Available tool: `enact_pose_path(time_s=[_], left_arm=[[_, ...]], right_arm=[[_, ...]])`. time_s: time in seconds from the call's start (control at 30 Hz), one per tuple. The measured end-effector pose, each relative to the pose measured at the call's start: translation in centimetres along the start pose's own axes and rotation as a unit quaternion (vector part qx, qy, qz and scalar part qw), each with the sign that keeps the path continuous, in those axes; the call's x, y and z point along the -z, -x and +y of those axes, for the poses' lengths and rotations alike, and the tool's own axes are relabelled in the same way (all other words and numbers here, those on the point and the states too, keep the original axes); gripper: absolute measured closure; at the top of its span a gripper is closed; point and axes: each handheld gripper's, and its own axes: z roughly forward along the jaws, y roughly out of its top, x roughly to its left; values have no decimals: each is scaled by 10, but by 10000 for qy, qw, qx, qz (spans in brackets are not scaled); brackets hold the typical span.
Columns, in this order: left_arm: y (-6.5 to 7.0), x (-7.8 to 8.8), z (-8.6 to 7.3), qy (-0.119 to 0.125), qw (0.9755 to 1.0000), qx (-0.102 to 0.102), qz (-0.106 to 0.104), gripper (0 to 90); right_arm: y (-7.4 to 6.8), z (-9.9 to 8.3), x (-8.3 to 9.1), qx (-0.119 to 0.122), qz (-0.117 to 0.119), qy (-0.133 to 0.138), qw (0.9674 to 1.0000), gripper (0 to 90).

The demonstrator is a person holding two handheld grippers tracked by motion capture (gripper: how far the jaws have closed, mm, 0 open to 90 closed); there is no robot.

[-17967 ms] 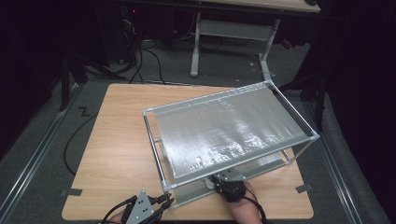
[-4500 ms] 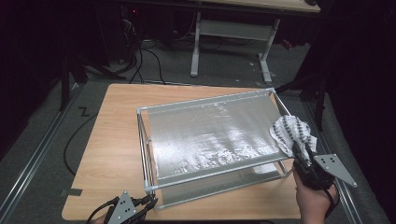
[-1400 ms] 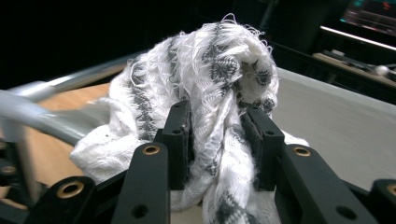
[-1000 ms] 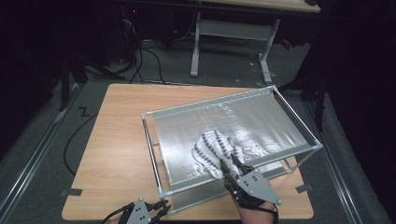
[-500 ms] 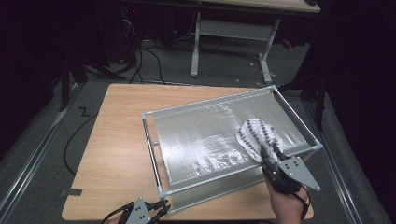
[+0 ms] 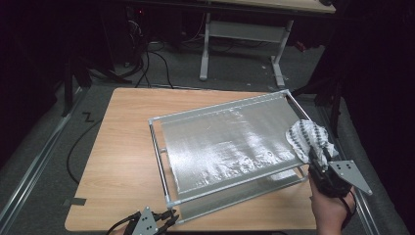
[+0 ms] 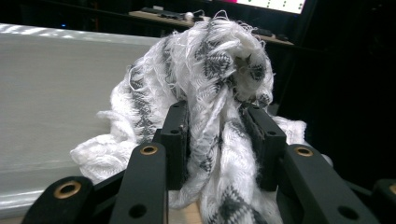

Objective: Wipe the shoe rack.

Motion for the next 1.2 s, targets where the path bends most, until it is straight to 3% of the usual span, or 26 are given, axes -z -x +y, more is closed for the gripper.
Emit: enact_pose_path(time_s=[0.63,0.93,1.2], left_arm=[[0,0,-1,23,10000,3,-6,787],[0,-1,-1,13,10000,-3,12,787],[0,-1,-1,12,10000,31,28,788]], right_arm=[[10,1,-6,-166,78,-54,9998,627],[-8,3,-3,-109,453,-52,9989,624],[-35,5,1,-4,813,-43,9967,625]])
